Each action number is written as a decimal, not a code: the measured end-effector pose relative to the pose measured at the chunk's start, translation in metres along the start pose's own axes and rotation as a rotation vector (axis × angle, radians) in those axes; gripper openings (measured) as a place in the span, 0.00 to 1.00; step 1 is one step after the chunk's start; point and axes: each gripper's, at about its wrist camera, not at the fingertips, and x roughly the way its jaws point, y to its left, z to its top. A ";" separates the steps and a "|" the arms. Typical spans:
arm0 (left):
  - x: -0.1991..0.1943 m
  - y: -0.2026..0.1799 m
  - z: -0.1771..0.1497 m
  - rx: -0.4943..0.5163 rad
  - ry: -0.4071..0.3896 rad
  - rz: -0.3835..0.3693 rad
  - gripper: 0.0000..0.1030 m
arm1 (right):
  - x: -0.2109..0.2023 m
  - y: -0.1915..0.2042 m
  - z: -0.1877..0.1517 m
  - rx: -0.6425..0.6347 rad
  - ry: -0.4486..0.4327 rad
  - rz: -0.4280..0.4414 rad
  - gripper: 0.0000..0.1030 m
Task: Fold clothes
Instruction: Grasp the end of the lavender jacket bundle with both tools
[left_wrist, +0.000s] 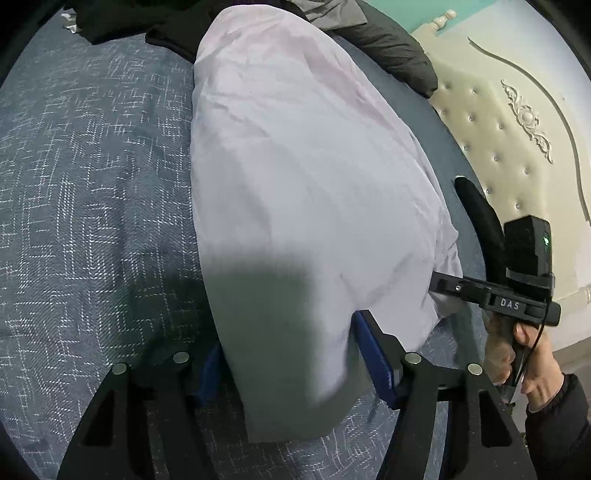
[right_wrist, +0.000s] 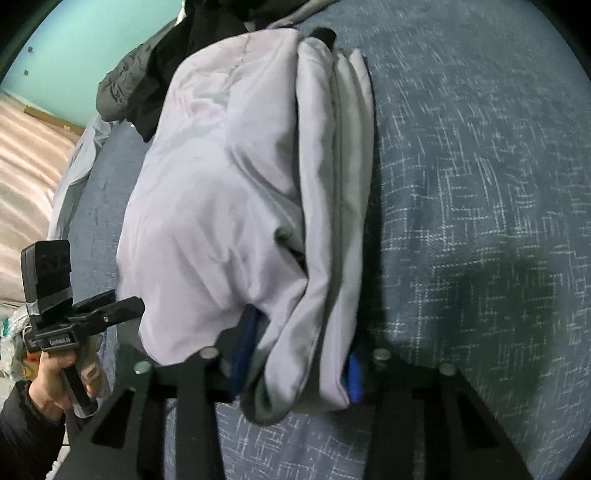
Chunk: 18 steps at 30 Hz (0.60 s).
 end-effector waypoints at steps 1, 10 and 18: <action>0.000 0.000 0.000 -0.001 0.001 0.000 0.65 | -0.003 0.002 -0.002 -0.005 -0.013 0.004 0.26; -0.002 0.003 -0.002 -0.008 0.004 -0.005 0.65 | -0.019 -0.024 0.009 0.089 -0.027 0.083 0.52; -0.001 0.001 -0.002 -0.006 0.011 0.003 0.65 | -0.017 -0.023 -0.010 0.060 0.033 0.092 0.80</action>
